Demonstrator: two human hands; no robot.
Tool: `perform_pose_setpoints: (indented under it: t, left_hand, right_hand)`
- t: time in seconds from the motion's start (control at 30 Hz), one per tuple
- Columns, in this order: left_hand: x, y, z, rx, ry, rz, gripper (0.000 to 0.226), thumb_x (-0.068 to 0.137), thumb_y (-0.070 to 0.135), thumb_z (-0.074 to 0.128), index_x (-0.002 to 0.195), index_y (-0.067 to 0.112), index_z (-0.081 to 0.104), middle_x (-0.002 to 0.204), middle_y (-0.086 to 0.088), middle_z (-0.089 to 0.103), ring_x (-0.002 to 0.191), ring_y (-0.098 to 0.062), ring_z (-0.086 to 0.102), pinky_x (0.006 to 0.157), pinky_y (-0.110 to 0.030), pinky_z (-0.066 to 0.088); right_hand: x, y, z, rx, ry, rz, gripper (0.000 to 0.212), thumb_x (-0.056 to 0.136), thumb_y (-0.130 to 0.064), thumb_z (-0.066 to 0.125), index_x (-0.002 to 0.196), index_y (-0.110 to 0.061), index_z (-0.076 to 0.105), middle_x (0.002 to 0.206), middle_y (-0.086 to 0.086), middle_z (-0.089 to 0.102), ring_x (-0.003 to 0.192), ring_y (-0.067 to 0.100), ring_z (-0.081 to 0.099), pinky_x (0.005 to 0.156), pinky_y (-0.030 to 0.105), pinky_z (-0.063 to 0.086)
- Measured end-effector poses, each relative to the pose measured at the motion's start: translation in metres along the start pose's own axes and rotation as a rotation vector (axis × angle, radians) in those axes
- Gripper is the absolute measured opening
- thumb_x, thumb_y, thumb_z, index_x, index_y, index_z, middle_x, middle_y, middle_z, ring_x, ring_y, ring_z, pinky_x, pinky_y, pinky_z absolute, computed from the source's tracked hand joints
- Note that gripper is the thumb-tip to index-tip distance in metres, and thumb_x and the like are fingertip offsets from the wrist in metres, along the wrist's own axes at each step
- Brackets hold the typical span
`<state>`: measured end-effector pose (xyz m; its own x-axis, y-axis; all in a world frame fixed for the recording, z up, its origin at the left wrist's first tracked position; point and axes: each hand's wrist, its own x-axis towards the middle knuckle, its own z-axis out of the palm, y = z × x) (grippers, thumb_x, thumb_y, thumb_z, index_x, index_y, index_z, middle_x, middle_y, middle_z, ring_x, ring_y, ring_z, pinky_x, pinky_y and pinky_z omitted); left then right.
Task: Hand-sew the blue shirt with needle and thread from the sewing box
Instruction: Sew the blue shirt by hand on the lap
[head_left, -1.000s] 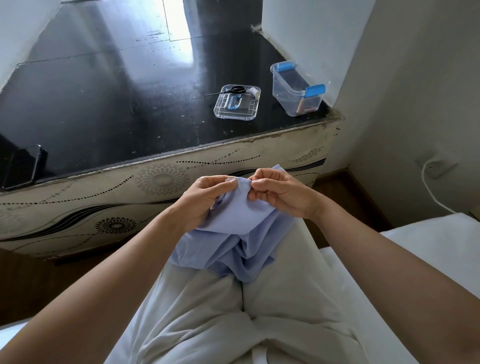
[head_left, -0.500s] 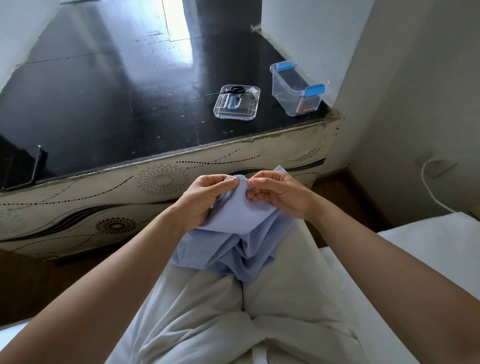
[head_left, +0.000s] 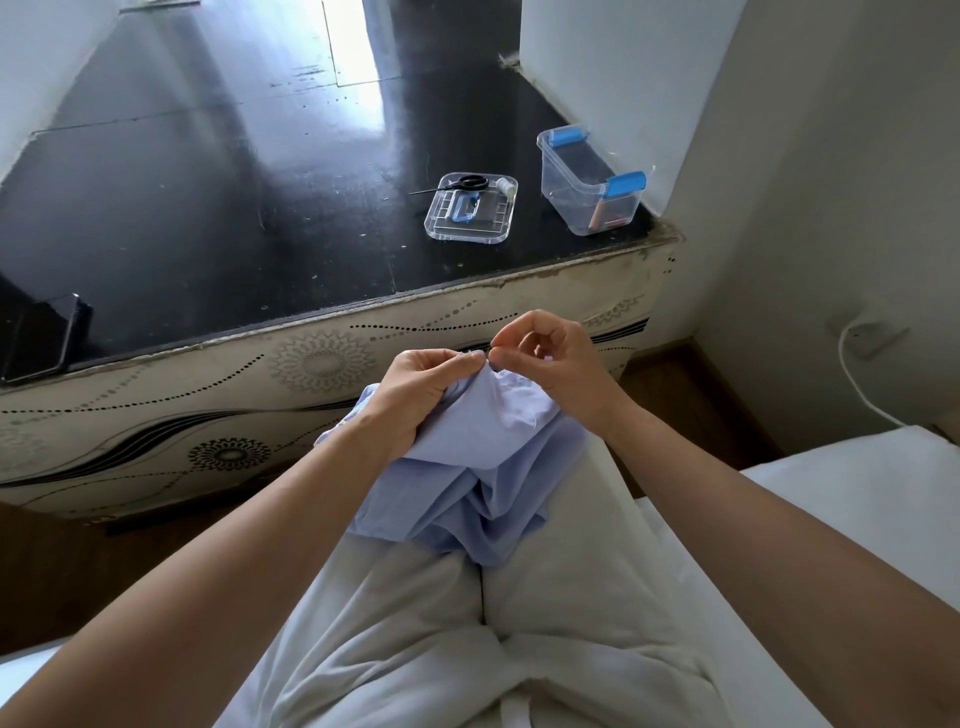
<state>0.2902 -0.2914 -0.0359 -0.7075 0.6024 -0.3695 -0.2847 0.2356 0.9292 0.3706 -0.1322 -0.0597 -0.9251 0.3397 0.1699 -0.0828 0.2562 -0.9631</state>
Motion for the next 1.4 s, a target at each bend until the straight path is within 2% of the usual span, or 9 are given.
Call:
perform_pose_setpoints:
  t: [0.37,0.57,0.77,0.87,0.97,1.1,1.2,1.3,1.4]
  left_hand:
    - [-0.001,0.002,0.005,0.091,0.124,-0.009,0.026,0.091,0.025,0.068,0.07,0.01,0.069,0.044,0.007,0.048,0.04,-0.006,0.041,0.043,-0.015,0.035]
    - [0.004,0.007,0.01,0.11,0.176,-0.008,0.025,0.088,0.028,0.072,0.088,0.004,0.076,0.073,-0.011,0.062,0.064,-0.02,0.052,0.062,-0.028,0.045]
    - [0.008,0.003,0.012,0.118,0.31,-0.029,0.024,0.087,0.025,0.068,0.077,0.005,0.076,0.069,-0.009,0.057,0.065,-0.021,0.048,0.065,-0.032,0.042]
    - [0.006,0.006,0.008,0.068,0.27,-0.046,0.019,0.089,0.025,0.069,0.075,0.016,0.077,0.053,0.001,0.055,0.052,-0.015,0.048,0.061,-0.026,0.044]
    - [0.006,0.008,0.004,-0.016,0.276,-0.058,0.015,0.09,0.025,0.07,0.08,0.015,0.074,0.043,0.008,0.053,0.042,-0.009,0.048,0.054,-0.02,0.044]
    - [0.006,0.012,0.002,-0.151,0.288,-0.082,0.039,0.09,0.023,0.07,0.053,0.017,0.06,0.038,0.008,0.047,0.033,-0.005,0.044,0.04,-0.015,0.04]
    - [0.005,0.014,0.001,-0.196,0.293,-0.076,0.034,0.089,0.022,0.071,0.058,0.015,0.061,0.039,0.007,0.048,0.034,-0.006,0.045,0.041,-0.014,0.041]
    - [0.005,0.014,0.0,-0.207,0.276,-0.064,0.022,0.088,0.023,0.072,0.068,0.013,0.068,0.044,0.005,0.056,0.039,-0.007,0.051,0.045,-0.016,0.046]
    - [0.003,0.013,-0.001,-0.188,0.216,-0.026,0.038,0.09,0.02,0.069,0.052,0.018,0.066,0.042,0.006,0.053,0.038,-0.006,0.049,0.043,-0.015,0.043]
  right_hand:
    - [0.002,-0.006,0.012,-0.155,0.111,-0.255,0.008,0.089,-0.007,0.067,0.084,-0.002,0.063,0.084,-0.006,0.058,0.081,0.0,0.057,0.071,0.008,0.043]
    - [-0.003,0.0,0.012,-0.103,0.158,-0.23,0.008,0.094,-0.007,0.058,0.094,0.0,0.056,0.084,-0.01,0.06,0.081,-0.004,0.061,0.074,0.009,0.048]
    - [-0.006,-0.002,0.009,-0.1,0.168,-0.18,0.012,0.097,-0.017,0.058,0.093,-0.008,0.051,0.081,-0.014,0.059,0.081,-0.003,0.06,0.077,0.016,0.049]
    - [-0.005,-0.004,0.003,0.232,0.022,0.058,0.007,0.098,-0.017,0.055,0.094,-0.011,0.053,0.085,0.0,0.072,0.083,0.015,0.071,0.082,0.033,0.057]
    - [-0.01,-0.013,-0.009,0.759,-0.3,0.32,0.011,0.095,-0.006,0.048,0.09,-0.004,0.057,0.077,0.005,0.069,0.071,0.015,0.071,0.077,0.027,0.059]
    - [-0.02,-0.019,-0.023,0.733,-0.955,0.47,0.008,0.091,-0.015,0.063,0.091,-0.007,0.062,0.081,0.005,0.066,0.072,0.014,0.069,0.074,0.027,0.058]
    - [-0.022,-0.017,-0.029,0.636,-1.159,0.487,0.017,0.09,-0.019,0.067,0.092,-0.005,0.058,0.081,0.005,0.065,0.07,0.015,0.069,0.071,0.028,0.059]
    - [-0.022,-0.017,-0.037,0.639,-1.121,0.51,0.014,0.091,-0.018,0.064,0.096,-0.005,0.06,0.084,0.006,0.067,0.073,0.014,0.069,0.072,0.028,0.059]
    - [-0.017,-0.019,-0.032,0.64,-0.673,0.492,0.011,0.096,-0.016,0.054,0.101,-0.008,0.058,0.081,0.007,0.07,0.071,0.015,0.069,0.071,0.027,0.059]
